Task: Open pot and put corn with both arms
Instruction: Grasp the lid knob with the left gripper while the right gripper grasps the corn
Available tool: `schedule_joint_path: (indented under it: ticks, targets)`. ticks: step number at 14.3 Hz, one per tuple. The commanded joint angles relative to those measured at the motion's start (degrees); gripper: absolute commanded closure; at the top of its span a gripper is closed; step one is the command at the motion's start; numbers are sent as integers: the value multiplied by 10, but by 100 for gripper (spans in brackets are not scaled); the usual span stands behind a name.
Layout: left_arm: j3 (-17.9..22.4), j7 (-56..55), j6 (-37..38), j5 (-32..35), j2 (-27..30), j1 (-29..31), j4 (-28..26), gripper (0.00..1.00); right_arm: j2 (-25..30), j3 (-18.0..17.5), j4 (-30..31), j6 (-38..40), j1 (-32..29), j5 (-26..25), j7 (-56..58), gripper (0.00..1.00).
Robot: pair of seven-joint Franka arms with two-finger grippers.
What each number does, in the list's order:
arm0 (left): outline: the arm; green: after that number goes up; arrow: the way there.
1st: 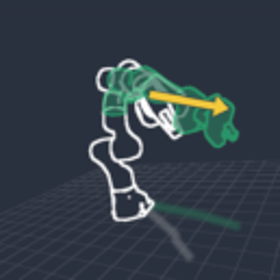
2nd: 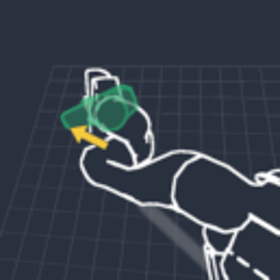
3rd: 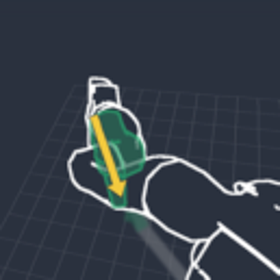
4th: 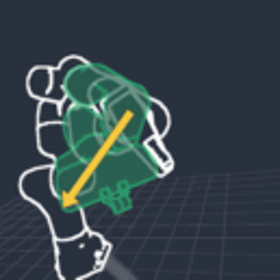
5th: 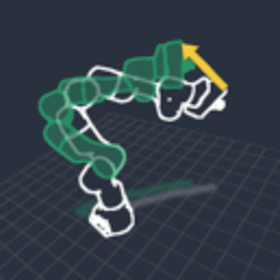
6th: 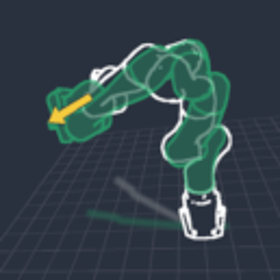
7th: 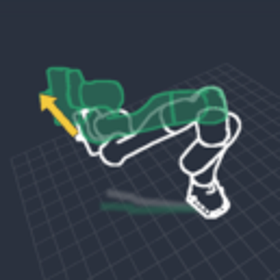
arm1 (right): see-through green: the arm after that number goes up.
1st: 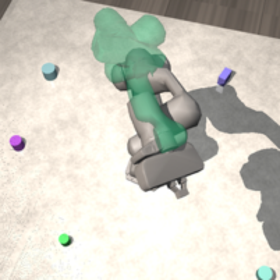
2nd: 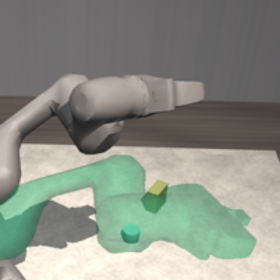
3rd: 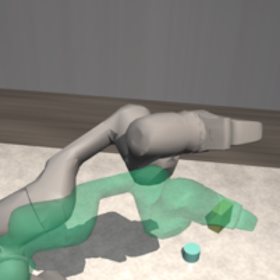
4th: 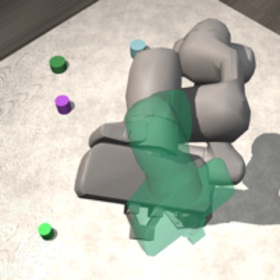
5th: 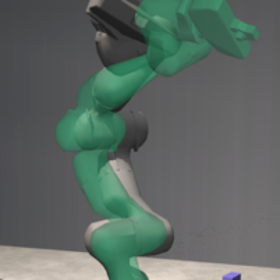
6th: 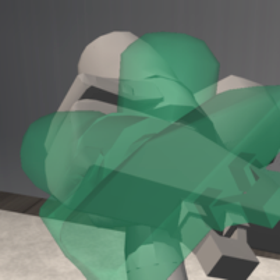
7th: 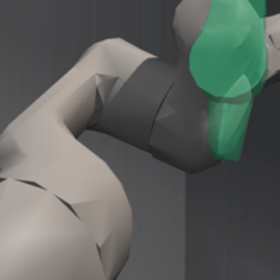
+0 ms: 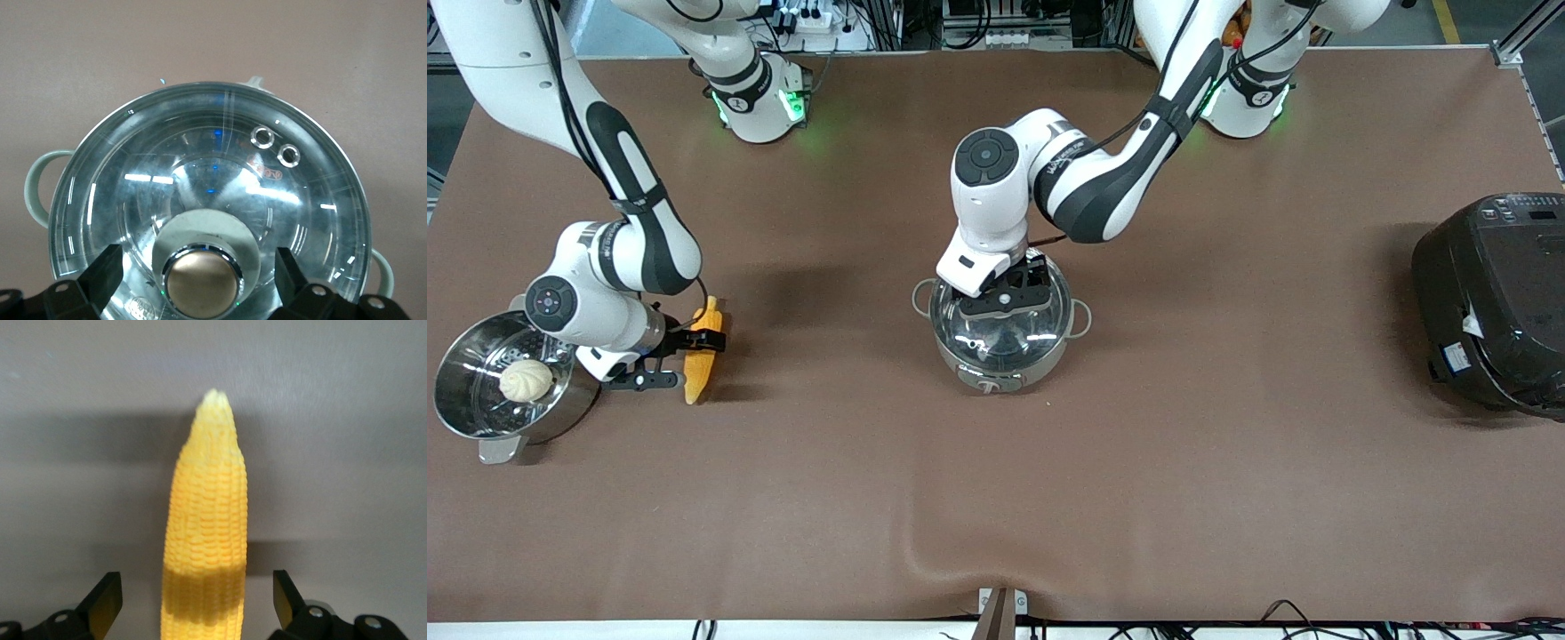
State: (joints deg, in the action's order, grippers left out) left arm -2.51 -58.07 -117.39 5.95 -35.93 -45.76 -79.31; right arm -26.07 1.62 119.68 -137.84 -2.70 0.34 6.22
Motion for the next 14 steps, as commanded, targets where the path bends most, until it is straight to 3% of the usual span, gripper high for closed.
schedule_joint_path:
  ticks: [1, 3, 4, 8, 11, 14]
  targets:
    - [6, -13, -1, 15, -4, -8, 15, 0, -13, -5, 5, -20, -14, 3, 5, 0]
    - [5, -13, -1, 13, -2, -8, 13, 0, -18, -5, 5, -17, -14, 10, -11, 0]
    - [5, -13, -1, 12, -3, -8, 13, 0, -19, -5, 5, -15, -13, 10, -14, 10]
    - [4, -13, -1, 10, -8, -7, 12, 0, -10, -5, -1, 0, -10, 10, -11, 75]
    - [4, -13, -1, 10, -9, -7, 12, 0, 21, -6, -35, 67, -1, 9, -4, 76]
    - [3, -14, -1, 9, -9, -8, 11, 0, 35, -7, -129, 195, 25, 9, -4, 77]
